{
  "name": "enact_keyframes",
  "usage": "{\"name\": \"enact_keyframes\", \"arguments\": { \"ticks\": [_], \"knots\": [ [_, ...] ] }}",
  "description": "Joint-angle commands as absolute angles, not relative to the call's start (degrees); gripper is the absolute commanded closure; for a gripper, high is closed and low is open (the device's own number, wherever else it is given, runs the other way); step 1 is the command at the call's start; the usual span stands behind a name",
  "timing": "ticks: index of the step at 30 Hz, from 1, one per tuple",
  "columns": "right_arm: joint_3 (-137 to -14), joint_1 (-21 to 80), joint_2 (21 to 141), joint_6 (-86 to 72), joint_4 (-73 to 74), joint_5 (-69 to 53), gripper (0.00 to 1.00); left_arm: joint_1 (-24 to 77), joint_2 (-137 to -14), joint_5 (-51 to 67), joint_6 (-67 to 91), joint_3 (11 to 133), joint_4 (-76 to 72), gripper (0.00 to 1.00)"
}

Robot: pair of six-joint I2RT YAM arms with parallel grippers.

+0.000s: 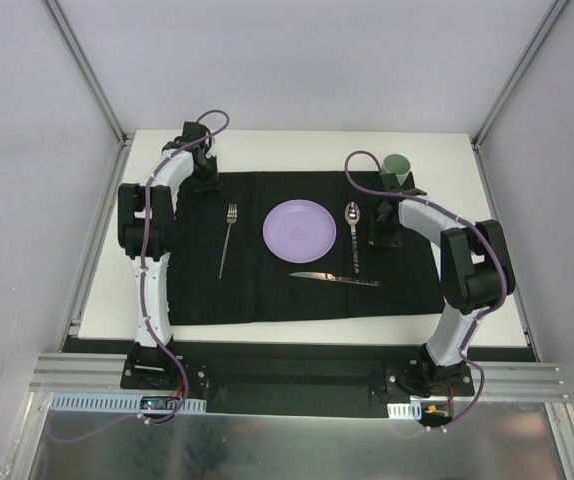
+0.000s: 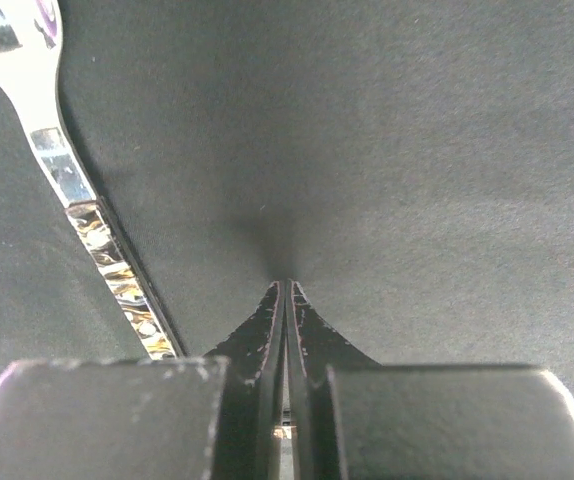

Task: Set the dinner table for one person
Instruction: Move the napkin to the center of the board.

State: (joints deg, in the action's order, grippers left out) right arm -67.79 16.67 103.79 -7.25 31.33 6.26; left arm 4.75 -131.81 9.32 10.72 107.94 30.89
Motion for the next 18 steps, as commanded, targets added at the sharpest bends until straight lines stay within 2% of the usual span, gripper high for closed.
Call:
{"name": "enact_keyframes", "arguments": {
  "ticks": [1,18],
  "knots": [
    [-68.0,17.5,104.3,-6.9,33.2,7.6,0.99,4.1,-133.2,8.9,10.4,112.0,34.1,0.89],
    [-68.2,18.1,103.0,-6.8,34.4,6.9,0.99,3.6,-143.3,7.4,10.0,128.8,44.8,0.87]
  ]
}}
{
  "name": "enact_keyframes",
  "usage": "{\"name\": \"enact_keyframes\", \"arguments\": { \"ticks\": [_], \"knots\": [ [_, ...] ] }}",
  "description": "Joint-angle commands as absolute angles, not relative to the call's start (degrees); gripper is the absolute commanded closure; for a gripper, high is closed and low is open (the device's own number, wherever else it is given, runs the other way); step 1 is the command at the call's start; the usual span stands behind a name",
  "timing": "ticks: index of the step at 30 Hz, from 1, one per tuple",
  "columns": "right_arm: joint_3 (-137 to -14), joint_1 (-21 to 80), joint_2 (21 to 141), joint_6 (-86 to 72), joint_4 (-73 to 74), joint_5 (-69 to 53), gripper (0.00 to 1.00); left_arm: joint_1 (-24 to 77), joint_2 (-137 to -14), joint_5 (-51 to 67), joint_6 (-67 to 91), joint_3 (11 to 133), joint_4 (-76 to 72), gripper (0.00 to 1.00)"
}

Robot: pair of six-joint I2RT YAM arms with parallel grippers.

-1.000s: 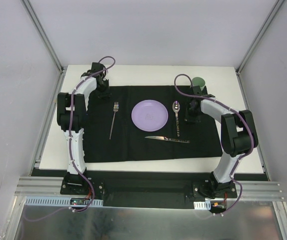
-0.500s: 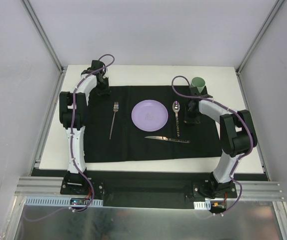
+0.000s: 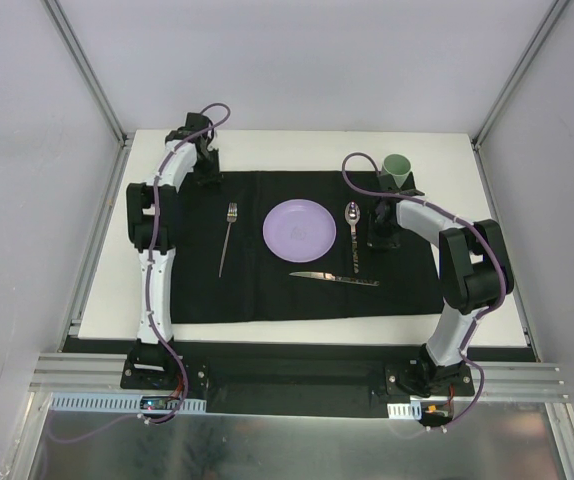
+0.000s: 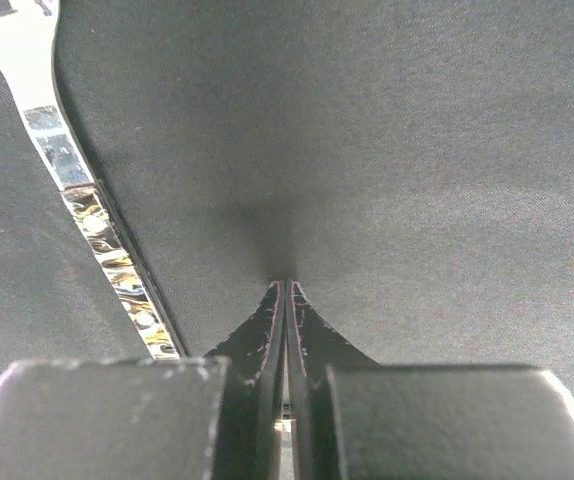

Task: Set the dinner table for one person
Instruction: Move the napkin to the center of the board.

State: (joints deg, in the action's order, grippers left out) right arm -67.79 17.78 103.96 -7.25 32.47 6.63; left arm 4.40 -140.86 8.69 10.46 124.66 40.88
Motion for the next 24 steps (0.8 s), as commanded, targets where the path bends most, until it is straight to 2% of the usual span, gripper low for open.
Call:
{"name": "enact_keyframes", "arguments": {
  "ticks": [1,24],
  "knots": [
    [-68.3,18.1,103.0,-6.8,34.5,6.9,0.99,3.6,-143.7,7.5,10.0,129.5,45.2,0.87],
    [-67.9,18.3,101.3,-7.0,35.9,6.9,0.99,2.7,-148.5,9.5,10.3,139.2,48.0,0.83]
  ]
}}
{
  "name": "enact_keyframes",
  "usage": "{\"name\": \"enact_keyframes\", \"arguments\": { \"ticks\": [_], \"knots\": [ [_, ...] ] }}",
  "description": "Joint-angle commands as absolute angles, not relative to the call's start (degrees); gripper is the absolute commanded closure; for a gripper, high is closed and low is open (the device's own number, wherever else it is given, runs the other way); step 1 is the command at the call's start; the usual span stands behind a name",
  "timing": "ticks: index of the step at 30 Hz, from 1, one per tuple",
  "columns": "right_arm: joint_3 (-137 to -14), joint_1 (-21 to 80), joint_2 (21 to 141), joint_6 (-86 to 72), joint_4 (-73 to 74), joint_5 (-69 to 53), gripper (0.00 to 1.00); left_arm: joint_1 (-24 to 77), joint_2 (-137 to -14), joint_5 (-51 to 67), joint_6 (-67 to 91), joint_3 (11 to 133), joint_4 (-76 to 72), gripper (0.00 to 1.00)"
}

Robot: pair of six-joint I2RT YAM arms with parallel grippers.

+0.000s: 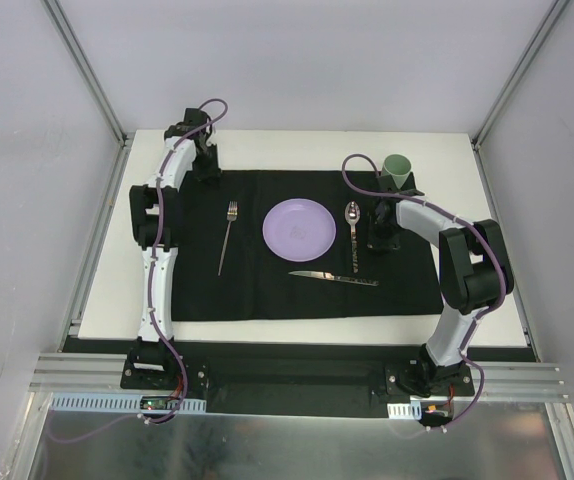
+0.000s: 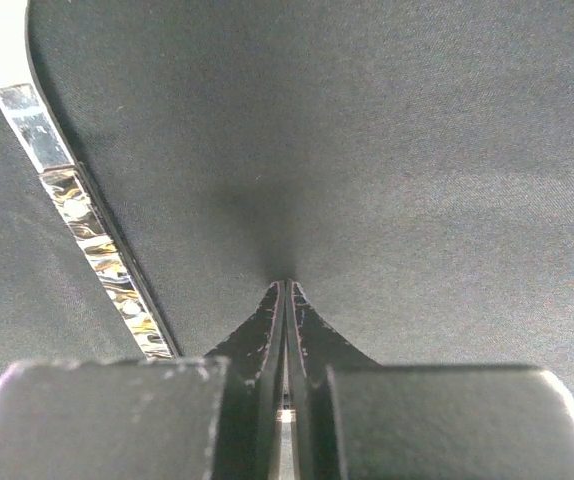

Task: Set the dinner table for one person
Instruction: Move the napkin to the center of the board.

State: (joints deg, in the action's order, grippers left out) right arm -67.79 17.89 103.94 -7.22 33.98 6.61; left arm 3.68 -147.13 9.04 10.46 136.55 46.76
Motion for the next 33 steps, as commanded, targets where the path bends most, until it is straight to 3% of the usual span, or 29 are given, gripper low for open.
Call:
{"name": "enact_keyframes", "arguments": {
  "ticks": [1,10,15,22,33],
  "knots": [
    [-67.9,18.3,101.2,-7.1,35.9,6.9,0.99,2.6,-148.7,9.8,10.4,139.4,48.1,0.83],
    [-67.3,18.5,100.5,-7.4,36.2,6.9,0.99,1.7,-149.8,11.0,11.3,141.7,48.2,0.82],
    [-66.9,18.8,100.5,-7.4,36.2,6.9,0.99,1.6,-148.5,12.7,11.1,141.0,46.1,0.89],
    [-67.2,19.8,100.9,-7.6,35.9,6.6,0.99,1.7,-133.9,16.3,11.3,123.1,33.2,0.99],
    [-68.3,21.0,101.4,-7.6,35.9,6.4,0.99,3.2,-116.7,13.5,12.1,100.2,26.1,1.00]
  ]
}}
